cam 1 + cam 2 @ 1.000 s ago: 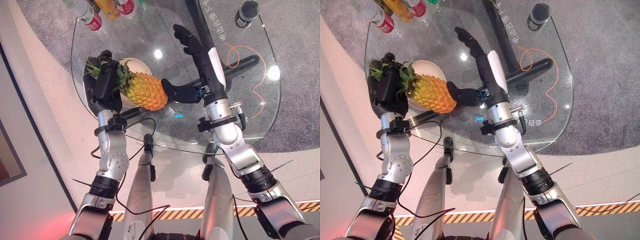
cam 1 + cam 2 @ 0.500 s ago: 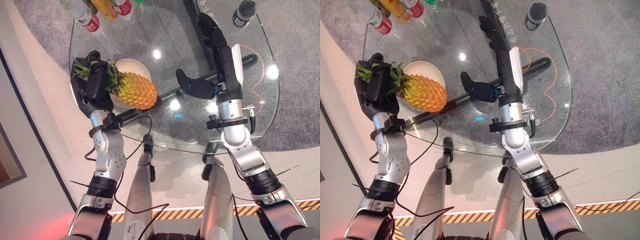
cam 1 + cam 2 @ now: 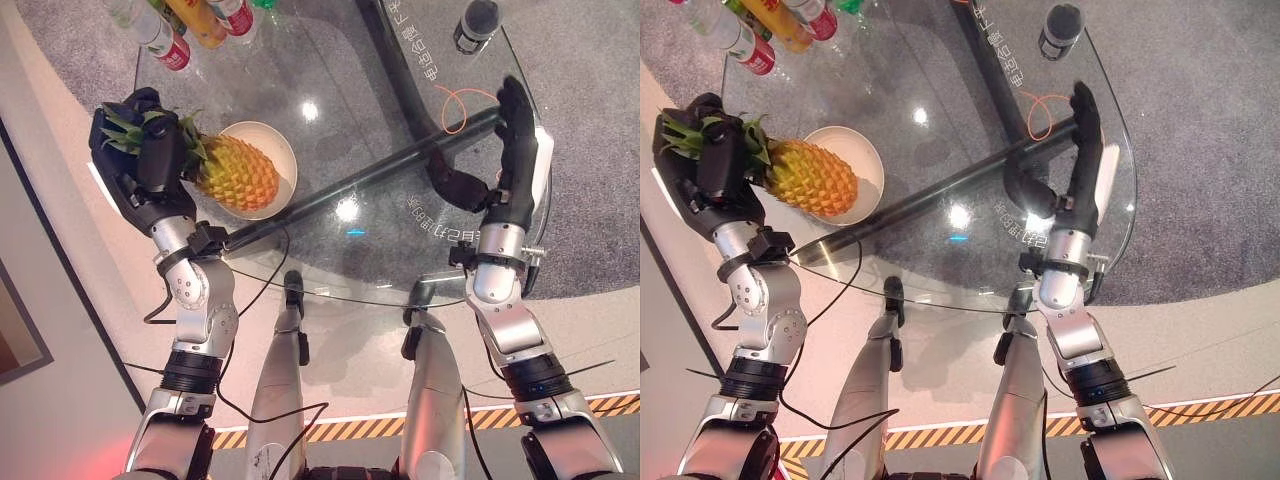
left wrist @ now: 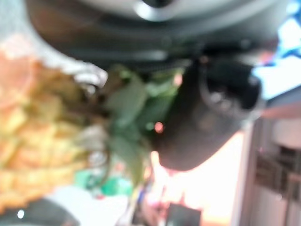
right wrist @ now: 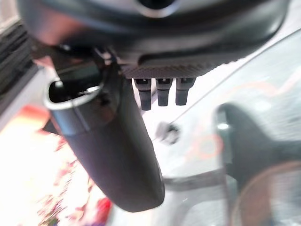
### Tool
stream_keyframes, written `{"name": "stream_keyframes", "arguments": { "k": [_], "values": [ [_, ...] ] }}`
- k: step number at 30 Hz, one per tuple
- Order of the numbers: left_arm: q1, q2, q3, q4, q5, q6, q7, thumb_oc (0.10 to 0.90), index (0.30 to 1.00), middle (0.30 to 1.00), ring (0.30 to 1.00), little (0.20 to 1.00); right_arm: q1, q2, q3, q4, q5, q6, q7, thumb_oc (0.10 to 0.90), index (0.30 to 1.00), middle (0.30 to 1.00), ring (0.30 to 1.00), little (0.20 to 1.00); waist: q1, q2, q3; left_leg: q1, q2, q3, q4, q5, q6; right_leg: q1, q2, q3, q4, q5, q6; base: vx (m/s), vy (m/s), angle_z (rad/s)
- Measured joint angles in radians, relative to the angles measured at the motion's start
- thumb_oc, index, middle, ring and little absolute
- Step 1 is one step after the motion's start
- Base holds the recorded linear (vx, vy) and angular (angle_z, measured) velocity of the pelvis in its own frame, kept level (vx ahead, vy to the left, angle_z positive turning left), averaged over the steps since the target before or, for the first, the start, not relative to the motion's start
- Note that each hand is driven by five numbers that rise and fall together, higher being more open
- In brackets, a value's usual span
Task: Pick up the fruit to the plate
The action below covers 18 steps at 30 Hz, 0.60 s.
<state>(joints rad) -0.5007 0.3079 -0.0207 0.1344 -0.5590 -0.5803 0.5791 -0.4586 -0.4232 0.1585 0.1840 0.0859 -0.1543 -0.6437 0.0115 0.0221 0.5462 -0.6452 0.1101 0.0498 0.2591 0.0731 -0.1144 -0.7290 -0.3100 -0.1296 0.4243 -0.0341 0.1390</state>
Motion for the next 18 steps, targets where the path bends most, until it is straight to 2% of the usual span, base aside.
{"name": "stream_keyframes", "arguments": {
  "k": [8, 13, 18],
  "values": [
    [-0.016, 0.027, 0.000, 0.072, 0.076, -0.029, 0.068, 0.100, 0.300, 0.300, 0.300, 0.200, -0.029, -0.001, -0.005, 0.121, 0.140, -0.012, -0.039, 0.800, 0.900, 0.900, 0.900, 0.900, -0.002, 0.000, 0.000, 0.002, 0.007, 0.002, -0.002, 0.000, 0.000, 0.003, 0.007, 0.000, -0.005, 0.001, -0.001, 0.00, 0.000, 0.00],
    [-0.039, 0.059, -0.001, 0.155, 0.107, -0.038, 0.095, 0.100, 0.300, 0.300, 0.300, 0.200, -0.054, -0.001, -0.040, 0.281, 0.261, -0.040, -0.058, 0.800, 0.900, 0.900, 0.900, 0.900, 0.002, 0.000, 0.000, 0.009, 0.010, 0.002, -0.012, 0.002, -0.004, 0.007, 0.011, -0.001, -0.011, 0.001, -0.002, 0.00, 0.000, 0.00],
    [-0.062, 0.082, -0.001, 0.198, 0.137, -0.040, 0.131, 0.100, 0.300, 0.300, 0.300, 0.200, -0.070, -0.006, -0.066, 0.398, 0.328, -0.065, -0.089, 0.800, 0.900, 0.900, 0.900, 0.900, 0.003, 0.000, 0.000, 0.011, 0.014, 0.003, -0.017, 0.006, -0.010, 0.008, 0.016, -0.002, -0.015, 0.001, -0.002, 0.00, 0.000, 0.00]
  ]
}}
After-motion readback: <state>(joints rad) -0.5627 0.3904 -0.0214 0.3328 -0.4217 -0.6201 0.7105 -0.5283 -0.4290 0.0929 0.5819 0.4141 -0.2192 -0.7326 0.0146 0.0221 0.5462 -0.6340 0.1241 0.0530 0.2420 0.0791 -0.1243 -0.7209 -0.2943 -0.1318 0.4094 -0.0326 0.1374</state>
